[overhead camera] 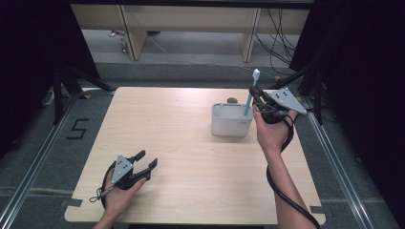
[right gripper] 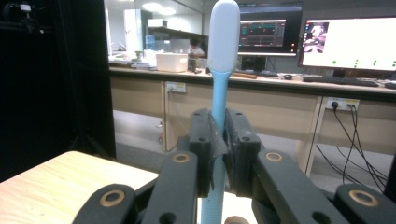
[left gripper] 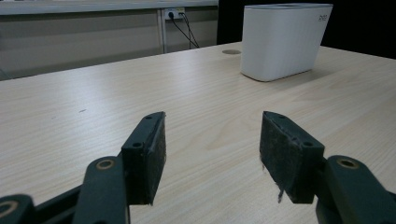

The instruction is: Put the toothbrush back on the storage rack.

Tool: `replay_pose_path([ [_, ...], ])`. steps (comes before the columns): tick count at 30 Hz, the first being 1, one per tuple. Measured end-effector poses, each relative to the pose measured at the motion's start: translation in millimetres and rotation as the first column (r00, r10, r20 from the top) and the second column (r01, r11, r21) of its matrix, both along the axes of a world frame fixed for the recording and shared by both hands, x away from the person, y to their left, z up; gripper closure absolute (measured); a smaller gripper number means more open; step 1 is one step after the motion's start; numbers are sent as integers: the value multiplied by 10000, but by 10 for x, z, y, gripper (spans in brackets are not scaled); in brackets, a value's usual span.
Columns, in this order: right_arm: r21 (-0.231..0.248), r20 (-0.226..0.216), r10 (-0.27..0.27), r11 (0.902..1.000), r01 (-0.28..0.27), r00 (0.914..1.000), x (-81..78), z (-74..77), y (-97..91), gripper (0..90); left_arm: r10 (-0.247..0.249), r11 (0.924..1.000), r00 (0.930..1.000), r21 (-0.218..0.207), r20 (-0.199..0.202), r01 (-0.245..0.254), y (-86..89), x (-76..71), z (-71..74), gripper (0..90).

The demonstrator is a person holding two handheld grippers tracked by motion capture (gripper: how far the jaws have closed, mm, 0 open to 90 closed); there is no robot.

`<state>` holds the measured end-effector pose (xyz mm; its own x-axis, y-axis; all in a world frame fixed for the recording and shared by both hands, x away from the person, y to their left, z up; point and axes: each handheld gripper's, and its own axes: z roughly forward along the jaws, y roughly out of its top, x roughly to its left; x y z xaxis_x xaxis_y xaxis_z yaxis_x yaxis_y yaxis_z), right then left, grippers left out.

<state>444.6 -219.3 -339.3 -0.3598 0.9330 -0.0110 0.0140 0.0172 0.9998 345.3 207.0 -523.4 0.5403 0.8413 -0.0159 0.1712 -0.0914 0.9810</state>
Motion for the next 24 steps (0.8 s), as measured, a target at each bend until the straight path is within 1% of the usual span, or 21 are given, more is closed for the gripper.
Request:
replay_pose_path([
  [1, -15, 91, -12, 10000, 13, 10000, 17, 1, -4, 827, 1, 10000, 10000, -2, 4, -1, 1, 0, 0, 409],
  [3, 46, 88, -52, 10000, 52, 9999, 34, -2, -2, 827, -5, 10000, 10000, -11, 1, 5, 0, -1, 0, 410],
  [6, 3, 40, -143, 9999, 143, 9999, 61, -6, -12, 827, 6, 10000, 10000, -7, -3, -6, 1, -1, 0, 409],
  [9, 148, 37, -175, 9997, 175, 9998, 87, -17, -21, 827, 1, 10000, 10000, -17, 6, -1, 0, -2, 0, 409],
  [12, 76, 40, -317, 9995, 317, 9995, 104, -37, -36, 826, 1, 10000, 10000, -10, -6, -1, 1, -2, 0, 409],
  [17, 240, -175, -460, 9986, 464, 9988, 140, -78, -47, 826, -13, 10000, 10000, 6, 5, 13, -5, -4, 0, 410],
  [18, 80, -100, -437, 9990, 438, 9990, 156, -84, -58, 827, -11, 10000, 10000, -14, -6, 11, -4, -4, 0, 409],
  [21, 180, -158, -404, 9990, 407, 9991, 181, -119, -51, 826, -7, 10000, 10000, -25, 2, 7, 0, -4, 0, 409],
  [22, 92, -165, -513, 9986, 515, 9985, 186, -129, -60, 826, -11, 10000, 10000, -26, 6, 11, 0, -4, 0, 409],
  [23, 82, -289, -518, 9986, 521, 9982, 183, -139, -60, 826, -13, 10000, 10000, -26, 9, 13, -1, -5, 0, 409],
  [24, 225, -233, -474, 9986, 479, 9986, 193, -157, -52, 826, -12, 10000, 10000, -25, 4, 12, -2, -5, 0, 409],
])
